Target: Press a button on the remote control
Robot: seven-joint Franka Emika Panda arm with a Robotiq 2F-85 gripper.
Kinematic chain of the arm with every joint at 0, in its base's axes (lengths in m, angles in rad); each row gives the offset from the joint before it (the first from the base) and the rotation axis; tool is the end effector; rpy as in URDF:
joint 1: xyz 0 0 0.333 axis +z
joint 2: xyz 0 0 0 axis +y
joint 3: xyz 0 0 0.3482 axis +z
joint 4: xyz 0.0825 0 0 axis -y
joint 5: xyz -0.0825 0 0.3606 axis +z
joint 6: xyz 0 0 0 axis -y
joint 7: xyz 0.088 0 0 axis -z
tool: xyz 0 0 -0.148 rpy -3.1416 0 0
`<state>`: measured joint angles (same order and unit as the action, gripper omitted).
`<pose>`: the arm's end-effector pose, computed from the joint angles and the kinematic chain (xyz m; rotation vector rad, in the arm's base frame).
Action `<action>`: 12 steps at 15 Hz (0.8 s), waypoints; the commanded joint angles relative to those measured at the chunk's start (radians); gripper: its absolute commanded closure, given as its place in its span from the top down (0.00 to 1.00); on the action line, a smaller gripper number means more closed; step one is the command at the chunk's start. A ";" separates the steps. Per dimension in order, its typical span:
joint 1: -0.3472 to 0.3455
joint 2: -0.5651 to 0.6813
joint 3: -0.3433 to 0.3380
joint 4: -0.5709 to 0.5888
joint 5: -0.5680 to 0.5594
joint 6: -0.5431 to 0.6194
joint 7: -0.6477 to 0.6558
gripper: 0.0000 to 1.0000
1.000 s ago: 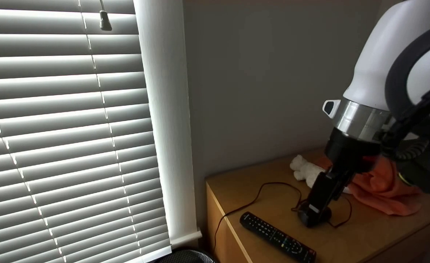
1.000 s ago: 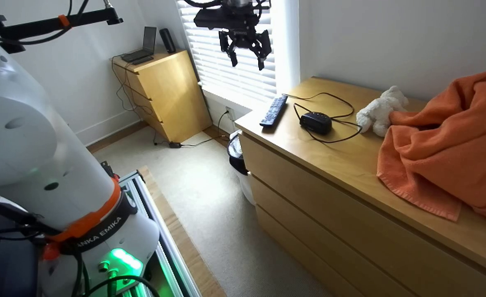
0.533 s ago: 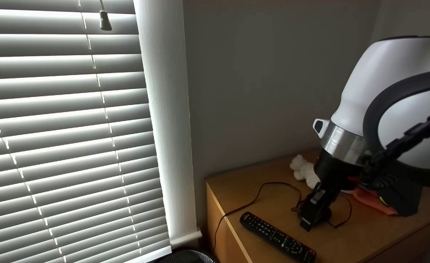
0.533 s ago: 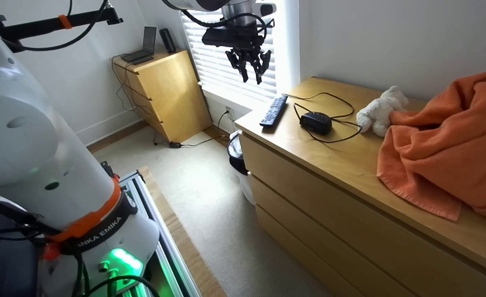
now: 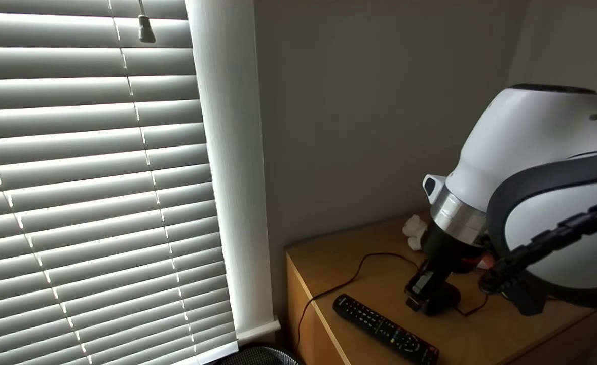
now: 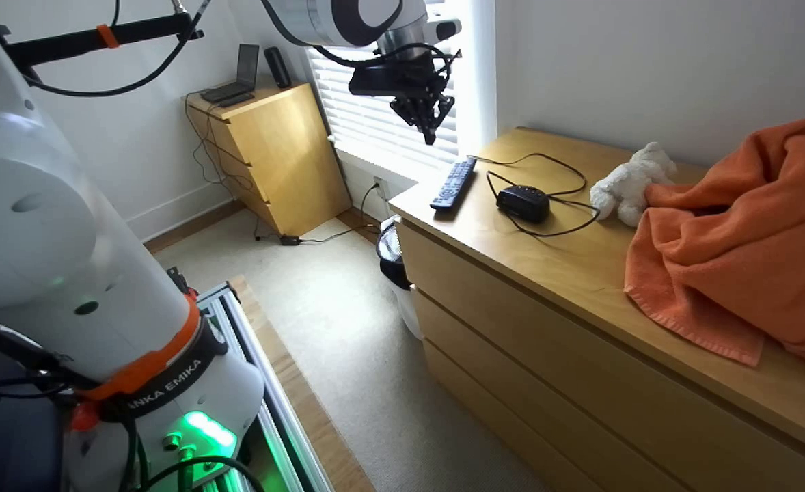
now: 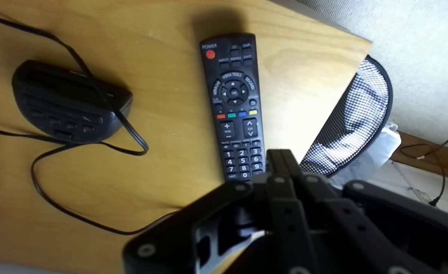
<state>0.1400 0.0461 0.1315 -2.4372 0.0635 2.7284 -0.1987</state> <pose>0.4874 0.1343 0.3202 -3.0057 -0.6317 -0.3761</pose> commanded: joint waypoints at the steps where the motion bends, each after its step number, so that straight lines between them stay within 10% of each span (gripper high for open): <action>1: 0.001 0.068 0.005 0.028 -0.045 0.029 0.032 0.00; 12: -0.009 0.089 0.015 0.049 -0.045 0.013 0.018 0.01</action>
<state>0.1398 0.1354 0.1374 -2.3898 0.0220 2.7438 -0.1847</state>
